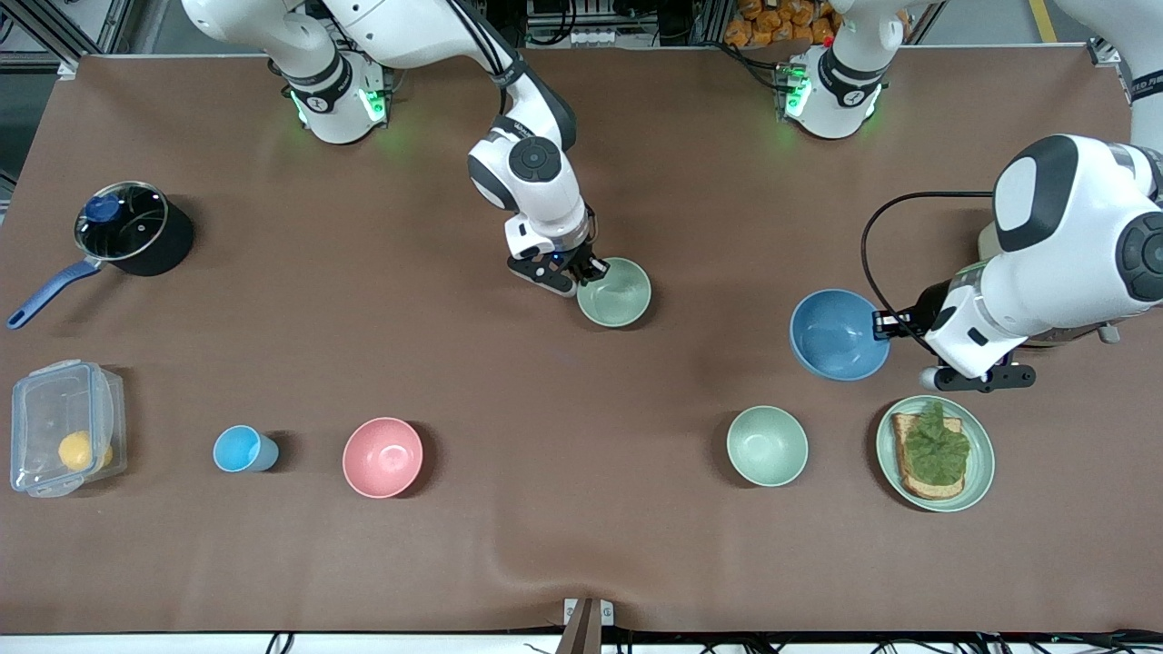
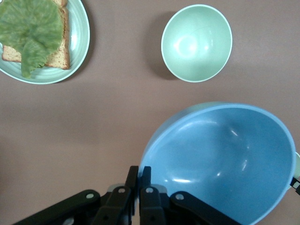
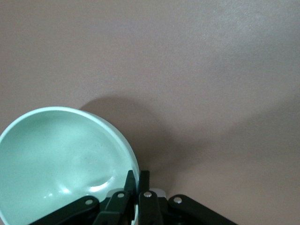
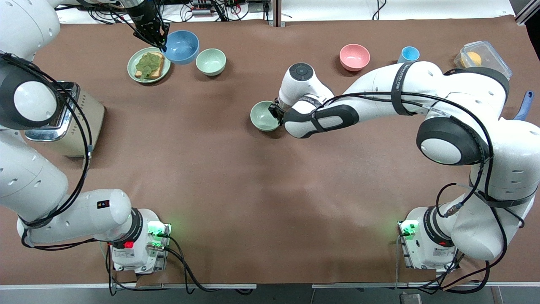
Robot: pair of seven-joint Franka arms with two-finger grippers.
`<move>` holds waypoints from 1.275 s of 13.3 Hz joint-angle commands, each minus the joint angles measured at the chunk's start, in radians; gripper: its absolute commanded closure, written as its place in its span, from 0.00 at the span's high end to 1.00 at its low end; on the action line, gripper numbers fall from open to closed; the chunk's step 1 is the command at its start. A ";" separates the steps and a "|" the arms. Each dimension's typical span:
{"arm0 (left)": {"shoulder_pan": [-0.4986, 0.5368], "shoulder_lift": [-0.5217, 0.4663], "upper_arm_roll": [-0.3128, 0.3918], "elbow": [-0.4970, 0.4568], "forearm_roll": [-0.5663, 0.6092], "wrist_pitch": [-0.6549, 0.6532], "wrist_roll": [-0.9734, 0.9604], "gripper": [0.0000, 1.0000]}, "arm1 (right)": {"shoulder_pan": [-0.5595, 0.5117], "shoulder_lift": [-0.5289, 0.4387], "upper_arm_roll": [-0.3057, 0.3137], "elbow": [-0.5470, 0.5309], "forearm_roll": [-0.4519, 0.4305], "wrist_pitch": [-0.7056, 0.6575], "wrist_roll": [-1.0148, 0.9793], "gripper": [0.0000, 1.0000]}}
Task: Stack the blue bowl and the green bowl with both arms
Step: 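Move the blue bowl over the green bowl with the left gripper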
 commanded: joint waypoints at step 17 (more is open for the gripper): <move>-0.171 0.019 -0.071 -0.023 -0.017 -0.048 -0.325 0.00 | -0.195 0.030 -0.004 0.157 0.435 -0.273 0.064 1.00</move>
